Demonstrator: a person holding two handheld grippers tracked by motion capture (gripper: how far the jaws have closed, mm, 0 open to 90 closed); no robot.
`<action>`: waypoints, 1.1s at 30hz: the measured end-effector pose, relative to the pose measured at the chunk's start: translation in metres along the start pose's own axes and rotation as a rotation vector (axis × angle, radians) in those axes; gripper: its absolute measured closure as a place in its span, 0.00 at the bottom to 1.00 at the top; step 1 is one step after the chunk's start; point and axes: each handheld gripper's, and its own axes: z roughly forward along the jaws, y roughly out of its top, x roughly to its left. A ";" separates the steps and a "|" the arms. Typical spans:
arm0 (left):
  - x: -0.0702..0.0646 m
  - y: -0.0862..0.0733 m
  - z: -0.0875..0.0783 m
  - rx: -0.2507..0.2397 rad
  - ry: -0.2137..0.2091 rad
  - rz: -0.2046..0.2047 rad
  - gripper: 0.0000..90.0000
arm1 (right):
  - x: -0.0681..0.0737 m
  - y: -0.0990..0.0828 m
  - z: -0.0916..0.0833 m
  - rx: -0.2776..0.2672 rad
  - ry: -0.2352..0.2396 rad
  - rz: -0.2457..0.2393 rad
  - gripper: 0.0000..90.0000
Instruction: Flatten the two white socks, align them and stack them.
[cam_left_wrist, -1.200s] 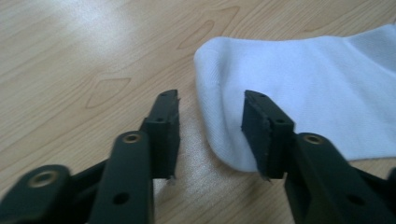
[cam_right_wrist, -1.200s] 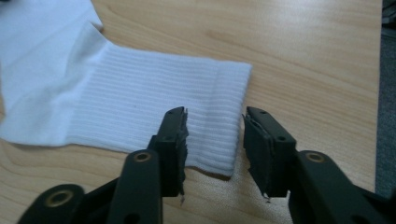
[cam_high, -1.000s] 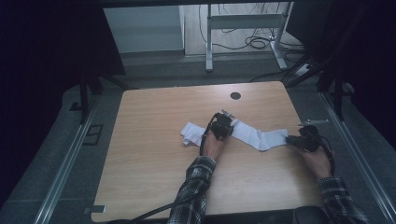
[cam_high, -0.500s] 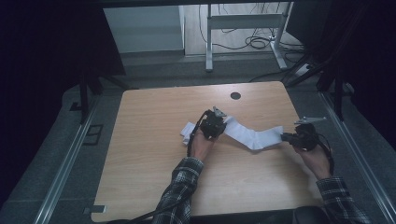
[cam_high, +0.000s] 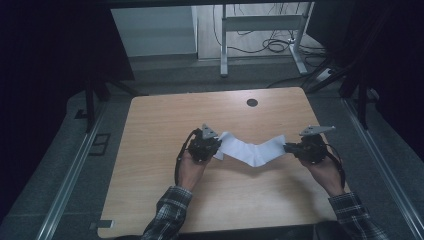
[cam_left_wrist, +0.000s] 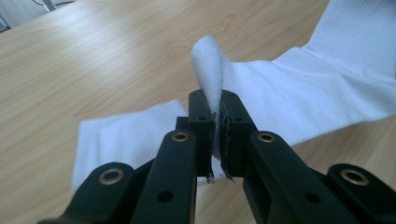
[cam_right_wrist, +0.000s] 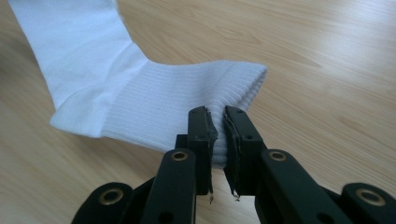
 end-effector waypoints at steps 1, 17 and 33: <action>0.002 -0.008 -0.013 -0.009 0.009 -0.015 0.94 | 0.004 0.001 0.000 -0.003 0.011 -0.006 0.89; 0.004 -0.094 -0.071 0.029 0.051 -0.130 0.94 | 0.068 0.005 0.028 0.044 0.132 -0.109 0.89; 0.007 -0.113 -0.062 0.101 0.066 -0.184 0.72 | 0.077 -0.018 0.054 0.139 0.132 -0.135 0.75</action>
